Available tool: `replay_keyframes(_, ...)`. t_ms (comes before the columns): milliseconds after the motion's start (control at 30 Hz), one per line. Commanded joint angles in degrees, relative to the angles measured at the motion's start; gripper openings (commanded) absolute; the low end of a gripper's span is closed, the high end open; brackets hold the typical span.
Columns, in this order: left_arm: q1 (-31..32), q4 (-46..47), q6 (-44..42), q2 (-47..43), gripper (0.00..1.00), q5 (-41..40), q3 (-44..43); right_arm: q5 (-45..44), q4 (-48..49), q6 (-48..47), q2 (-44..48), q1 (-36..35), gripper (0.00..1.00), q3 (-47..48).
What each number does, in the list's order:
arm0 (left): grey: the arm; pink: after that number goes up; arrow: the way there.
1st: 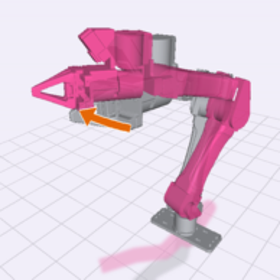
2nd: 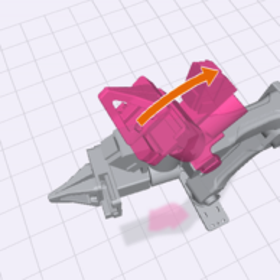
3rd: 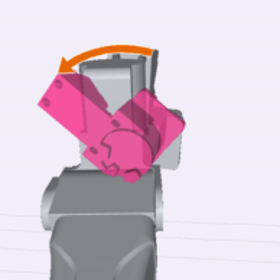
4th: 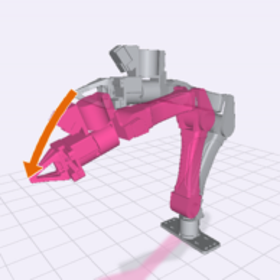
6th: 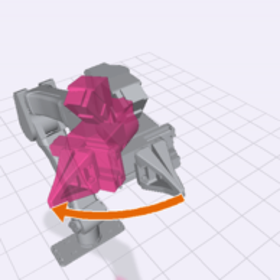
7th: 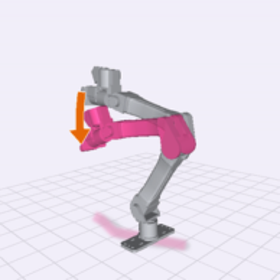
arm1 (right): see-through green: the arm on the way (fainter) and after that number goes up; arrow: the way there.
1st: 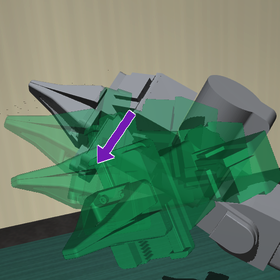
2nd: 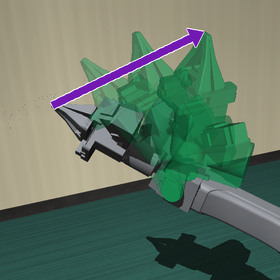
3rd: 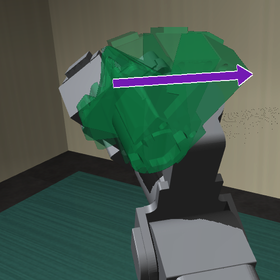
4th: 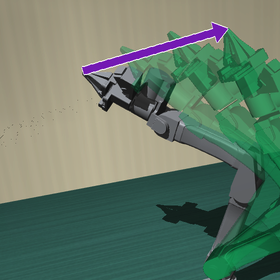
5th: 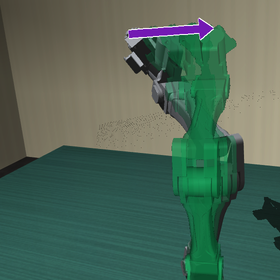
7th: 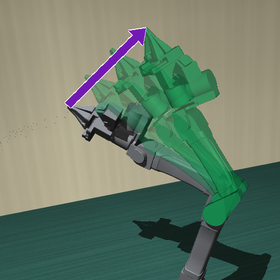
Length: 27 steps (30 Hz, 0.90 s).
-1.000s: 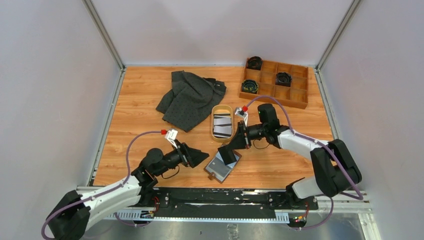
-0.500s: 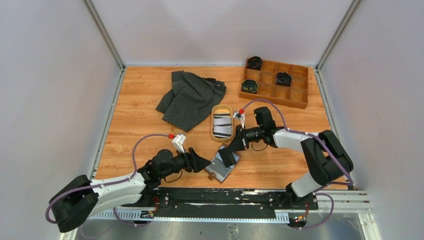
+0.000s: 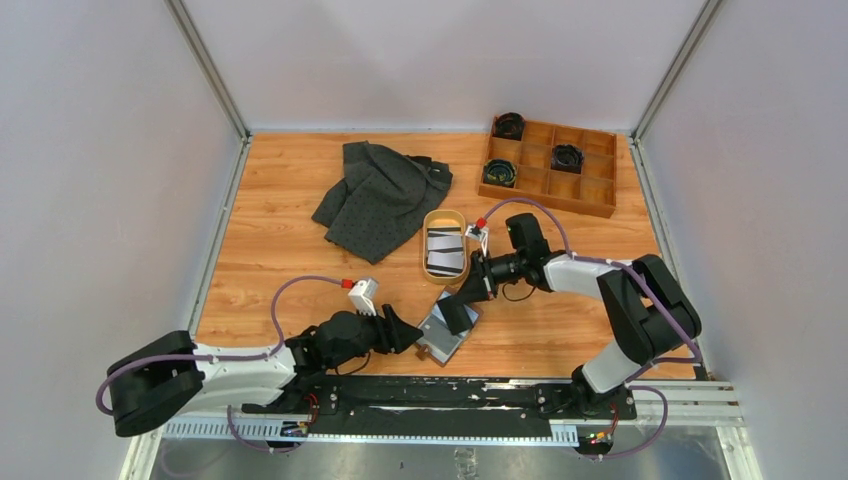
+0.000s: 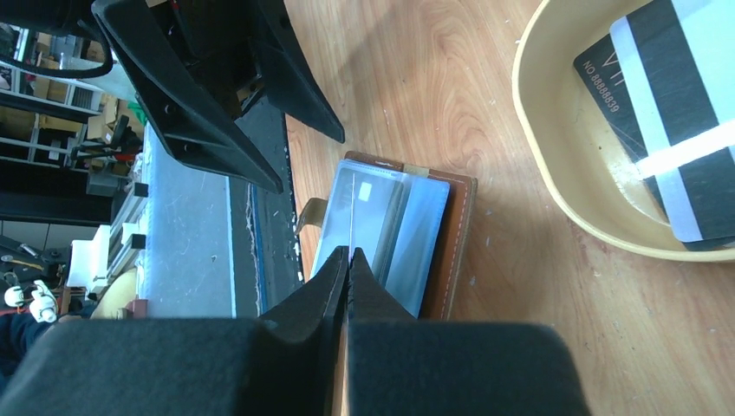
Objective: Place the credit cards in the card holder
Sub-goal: Insert the credit card into the card holder.
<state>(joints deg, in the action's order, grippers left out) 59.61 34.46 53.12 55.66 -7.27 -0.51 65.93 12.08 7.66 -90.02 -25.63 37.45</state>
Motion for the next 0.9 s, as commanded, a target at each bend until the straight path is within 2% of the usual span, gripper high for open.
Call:
replay_keyframes(0,3.14,0.51,6.05,-0.43,0.6,-10.13,2.94,-1.53,-0.61,-0.78,1.92,1.29,0.0,0.52)
replay_keyframes(233,8.94,-1.88,12.98,2.82,0.61,-19.04,1.42,-4.17,-0.29,-0.76,1.03,1.48,0.0,0.0)
replay_keyframes(433,10.17,-1.94,20.01,10.96,0.61,-19.63,-0.96,-4.36,0.28,-0.27,0.13,1.51,0.0,-0.6)
replay_keyframes(600,10.26,-1.92,20.8,15.29,0.61,-18.59,-3.21,-3.51,1.0,1.14,-0.98,1.46,0.0,-0.88)
replay_keyframes(733,10.26,-1.91,21.4,14.72,0.61,-19.76,-2.5,-3.01,1.06,1.7,-1.02,1.54,0.0,-1.42)
replay_keyframes(867,10.26,-4.3,18.72,8.95,0.59,-22.15,-1.29,-2.09,1.1,2.44,-1.47,1.7,0.0,-1.93)
